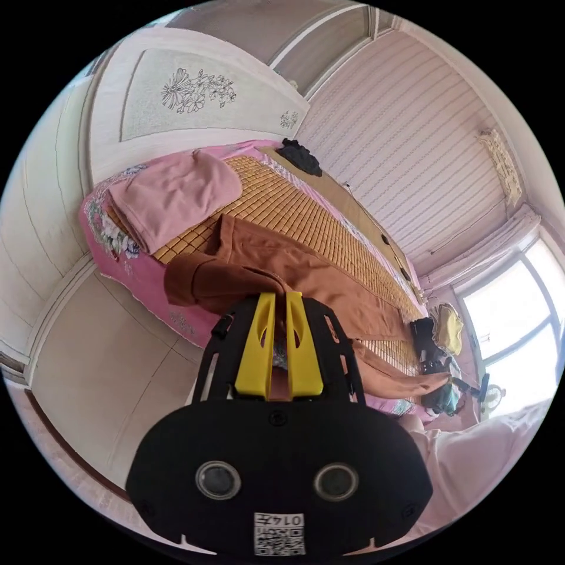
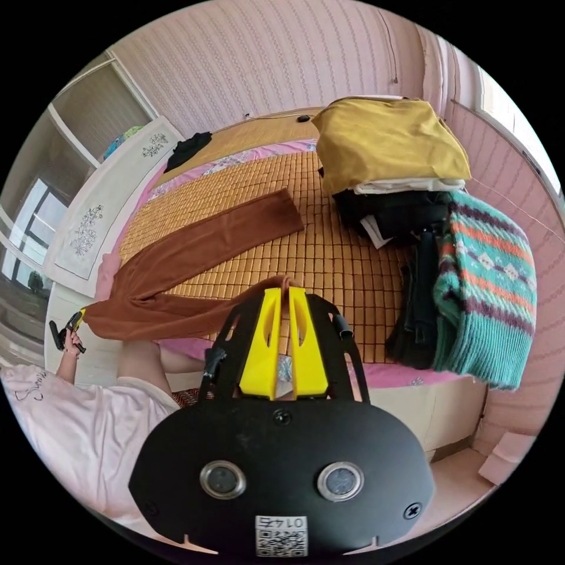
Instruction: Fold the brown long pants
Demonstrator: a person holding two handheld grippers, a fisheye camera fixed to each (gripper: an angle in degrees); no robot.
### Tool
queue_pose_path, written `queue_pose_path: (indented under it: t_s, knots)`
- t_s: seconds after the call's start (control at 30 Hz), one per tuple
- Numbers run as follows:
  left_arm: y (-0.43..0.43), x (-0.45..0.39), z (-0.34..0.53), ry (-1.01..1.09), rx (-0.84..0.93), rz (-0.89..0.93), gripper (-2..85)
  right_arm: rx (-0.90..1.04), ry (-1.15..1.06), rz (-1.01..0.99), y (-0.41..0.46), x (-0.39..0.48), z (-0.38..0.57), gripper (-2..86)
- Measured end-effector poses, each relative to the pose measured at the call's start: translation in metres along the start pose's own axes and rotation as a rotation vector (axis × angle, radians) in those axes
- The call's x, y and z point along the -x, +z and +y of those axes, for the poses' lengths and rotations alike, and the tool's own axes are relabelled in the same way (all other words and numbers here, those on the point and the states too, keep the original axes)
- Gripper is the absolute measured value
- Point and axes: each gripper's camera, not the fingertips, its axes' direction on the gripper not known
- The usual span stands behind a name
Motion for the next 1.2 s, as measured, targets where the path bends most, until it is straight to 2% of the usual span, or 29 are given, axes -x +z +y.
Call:
queue_pose_path:
  t_s: [0.13,0.2,0.3,0.37,0.47,0.63,0.73,0.83,0.9,0.97,1.2]
  knots:
    - [0.052,-0.066,-0.093,0.123,-0.004,-0.058,5.0,-0.040,-0.023,-0.014,0.020,0.010,-0.117,3.0]
    - [0.091,-0.084,-0.121,0.069,-0.006,-0.104,6.3,-0.056,0.079,-0.009,0.054,0.006,-0.188,4.5]
    - [0.145,-0.107,-0.134,-0.046,0.018,-0.218,7.7,0.032,0.176,0.072,0.111,0.004,-0.225,7.0]
    - [0.163,-0.125,-0.128,-0.042,0.008,-0.197,7.7,0.100,0.160,0.102,0.143,0.004,-0.226,8.9]
    - [0.194,-0.169,-0.109,0.095,0.074,-0.097,7.6,0.222,0.131,0.154,0.194,-0.005,-0.213,14.0]
    - [0.268,-0.267,-0.038,0.379,0.357,-0.001,7.8,0.268,0.220,0.092,0.243,-0.028,-0.203,16.6]
    - [0.313,-0.310,0.000,0.554,0.503,-0.130,7.9,0.288,0.237,0.110,0.264,-0.024,-0.207,16.1]
    - [0.344,-0.331,0.019,0.618,0.558,-0.250,5.9,0.327,0.171,0.193,0.276,-0.008,-0.214,14.4]
    - [0.351,-0.344,0.022,0.637,0.548,-0.298,3.6,0.339,0.090,0.256,0.274,0.004,-0.214,8.7]
    - [0.359,-0.357,0.023,0.680,0.569,-0.321,1.1,0.335,0.015,0.234,0.271,0.013,-0.210,3.3]
    - [0.379,-0.391,0.036,0.786,0.718,-0.334,-0.9,0.403,-0.086,0.293,0.256,0.022,-0.154,1.4]
